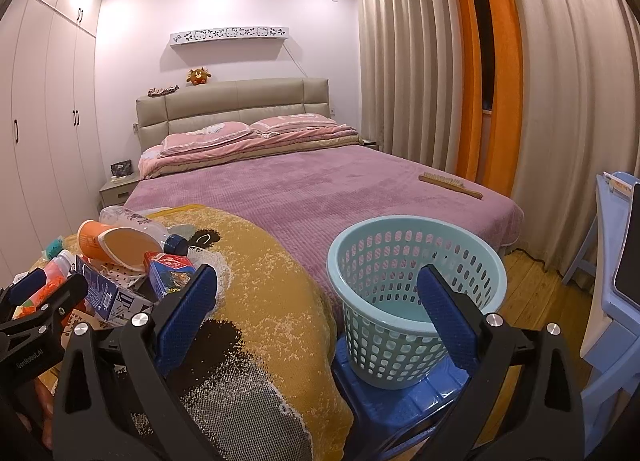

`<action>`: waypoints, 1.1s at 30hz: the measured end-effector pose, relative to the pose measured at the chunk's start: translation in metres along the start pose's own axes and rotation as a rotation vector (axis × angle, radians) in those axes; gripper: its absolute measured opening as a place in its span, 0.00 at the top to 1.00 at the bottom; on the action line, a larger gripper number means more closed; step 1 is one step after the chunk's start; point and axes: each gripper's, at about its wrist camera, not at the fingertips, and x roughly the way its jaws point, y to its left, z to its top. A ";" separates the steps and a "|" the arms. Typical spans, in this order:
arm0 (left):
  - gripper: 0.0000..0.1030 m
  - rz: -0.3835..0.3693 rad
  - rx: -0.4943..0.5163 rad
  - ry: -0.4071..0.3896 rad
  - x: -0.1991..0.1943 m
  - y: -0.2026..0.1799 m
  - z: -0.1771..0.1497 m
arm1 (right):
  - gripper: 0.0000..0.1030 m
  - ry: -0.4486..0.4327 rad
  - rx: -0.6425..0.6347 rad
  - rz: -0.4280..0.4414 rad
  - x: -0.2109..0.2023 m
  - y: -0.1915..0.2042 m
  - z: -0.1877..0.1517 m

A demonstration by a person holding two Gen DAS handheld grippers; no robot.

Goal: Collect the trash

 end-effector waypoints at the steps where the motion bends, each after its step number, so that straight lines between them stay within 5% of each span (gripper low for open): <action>1: 0.07 0.000 0.000 -0.001 0.000 0.000 0.000 | 0.07 0.000 0.000 0.000 0.000 0.000 0.000; 21: 0.07 0.004 -0.005 0.001 -0.001 0.001 0.000 | 0.07 0.012 -0.007 -0.007 0.003 0.001 -0.001; 29: 0.07 0.004 -0.090 0.028 -0.017 0.030 0.004 | 0.07 -0.006 -0.085 -0.034 0.000 0.018 0.003; 33: 0.07 0.029 -0.147 0.071 -0.029 0.062 0.007 | 0.12 0.032 -0.101 0.066 0.007 0.033 0.007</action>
